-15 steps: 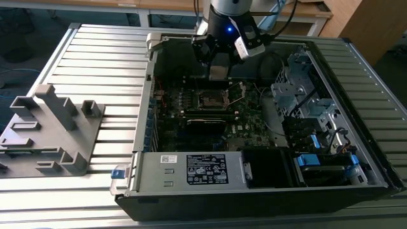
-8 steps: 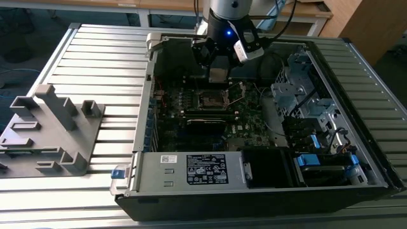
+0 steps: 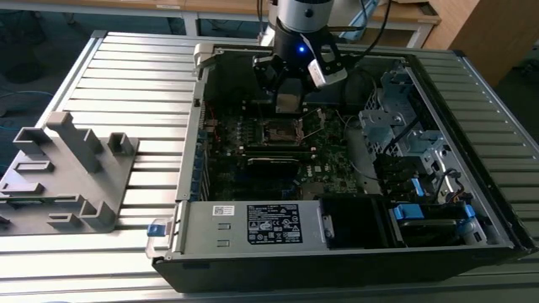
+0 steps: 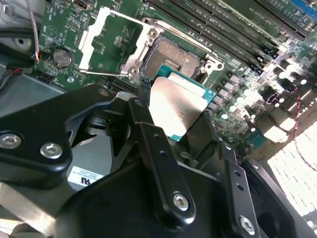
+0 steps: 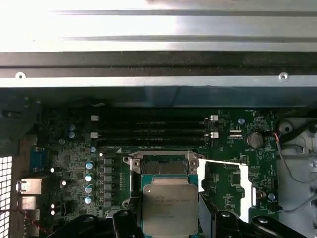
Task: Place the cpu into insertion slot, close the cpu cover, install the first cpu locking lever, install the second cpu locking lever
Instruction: 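Place the cpu into insertion slot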
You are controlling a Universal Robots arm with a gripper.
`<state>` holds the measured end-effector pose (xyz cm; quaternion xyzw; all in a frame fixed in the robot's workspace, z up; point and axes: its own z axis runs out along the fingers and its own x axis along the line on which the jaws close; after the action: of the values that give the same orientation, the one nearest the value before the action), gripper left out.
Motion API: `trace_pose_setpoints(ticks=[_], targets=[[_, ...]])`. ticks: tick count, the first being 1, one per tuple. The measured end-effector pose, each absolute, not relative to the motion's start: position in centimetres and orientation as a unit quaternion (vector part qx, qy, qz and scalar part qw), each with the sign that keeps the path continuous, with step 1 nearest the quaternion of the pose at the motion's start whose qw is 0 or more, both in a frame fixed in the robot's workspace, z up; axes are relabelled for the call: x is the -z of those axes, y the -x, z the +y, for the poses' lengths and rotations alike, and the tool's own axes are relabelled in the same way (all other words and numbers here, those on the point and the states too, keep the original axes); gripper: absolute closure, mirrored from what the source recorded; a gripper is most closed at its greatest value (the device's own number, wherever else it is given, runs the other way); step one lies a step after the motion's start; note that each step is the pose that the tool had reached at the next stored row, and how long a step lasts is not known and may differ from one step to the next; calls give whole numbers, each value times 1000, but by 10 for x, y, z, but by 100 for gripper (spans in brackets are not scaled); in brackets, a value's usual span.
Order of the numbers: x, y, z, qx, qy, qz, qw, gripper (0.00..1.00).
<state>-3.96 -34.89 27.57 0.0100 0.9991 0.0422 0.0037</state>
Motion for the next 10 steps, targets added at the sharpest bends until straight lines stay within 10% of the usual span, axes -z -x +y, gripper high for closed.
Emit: trace_pose_setpoints(ticks=[10], targets=[[-267, 40, -349, -42, -10, 999, 4, 46]])
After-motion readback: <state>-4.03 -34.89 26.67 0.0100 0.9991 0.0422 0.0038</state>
